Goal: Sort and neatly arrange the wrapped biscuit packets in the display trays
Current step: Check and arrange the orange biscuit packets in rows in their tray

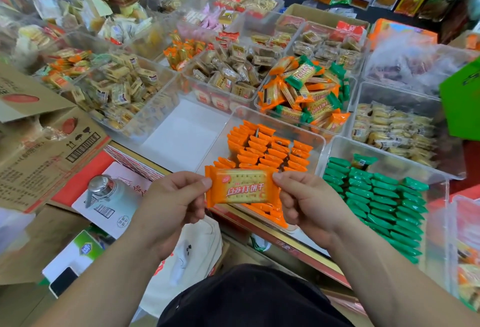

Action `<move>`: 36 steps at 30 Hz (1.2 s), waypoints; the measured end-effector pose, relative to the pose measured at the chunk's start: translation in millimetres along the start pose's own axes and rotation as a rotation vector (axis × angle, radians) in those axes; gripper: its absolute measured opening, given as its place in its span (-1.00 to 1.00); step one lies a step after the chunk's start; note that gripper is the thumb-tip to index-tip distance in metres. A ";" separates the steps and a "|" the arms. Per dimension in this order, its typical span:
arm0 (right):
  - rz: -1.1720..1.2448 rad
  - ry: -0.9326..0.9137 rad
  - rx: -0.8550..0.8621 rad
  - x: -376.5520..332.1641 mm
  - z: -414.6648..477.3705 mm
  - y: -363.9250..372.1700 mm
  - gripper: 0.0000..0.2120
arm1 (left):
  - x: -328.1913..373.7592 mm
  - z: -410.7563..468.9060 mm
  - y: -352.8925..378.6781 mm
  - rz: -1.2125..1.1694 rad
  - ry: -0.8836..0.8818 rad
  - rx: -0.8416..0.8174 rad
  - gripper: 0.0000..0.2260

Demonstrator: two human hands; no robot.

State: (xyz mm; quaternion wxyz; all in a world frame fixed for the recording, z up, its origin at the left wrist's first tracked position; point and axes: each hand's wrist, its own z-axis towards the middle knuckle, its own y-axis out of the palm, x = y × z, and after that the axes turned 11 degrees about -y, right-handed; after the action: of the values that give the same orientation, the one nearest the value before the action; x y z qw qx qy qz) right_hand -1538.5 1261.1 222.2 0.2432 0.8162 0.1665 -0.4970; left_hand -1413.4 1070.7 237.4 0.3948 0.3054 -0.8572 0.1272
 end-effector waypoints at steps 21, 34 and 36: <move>-0.691 -0.391 0.253 40.5 179.1 -2.2 -0.87 | -57.0 200.5 3.3 1.723 0.447 0.062 -0.17; -1.309 -0.508 0.005 99.7 251.9 32.0 -0.84 | -68.4 223.0 1.7 1.631 0.514 0.079 -0.22; -1.404 -0.524 0.027 107.3 257.8 33.4 -0.86 | -69.7 223.8 1.8 1.615 0.528 0.097 -0.25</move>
State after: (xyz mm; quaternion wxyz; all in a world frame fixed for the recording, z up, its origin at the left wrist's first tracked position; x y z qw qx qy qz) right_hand -1661.2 1091.8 34.3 -0.1091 0.3759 0.5786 -0.7155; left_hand -1513.6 998.9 38.0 0.3563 -0.4233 -0.6854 0.4734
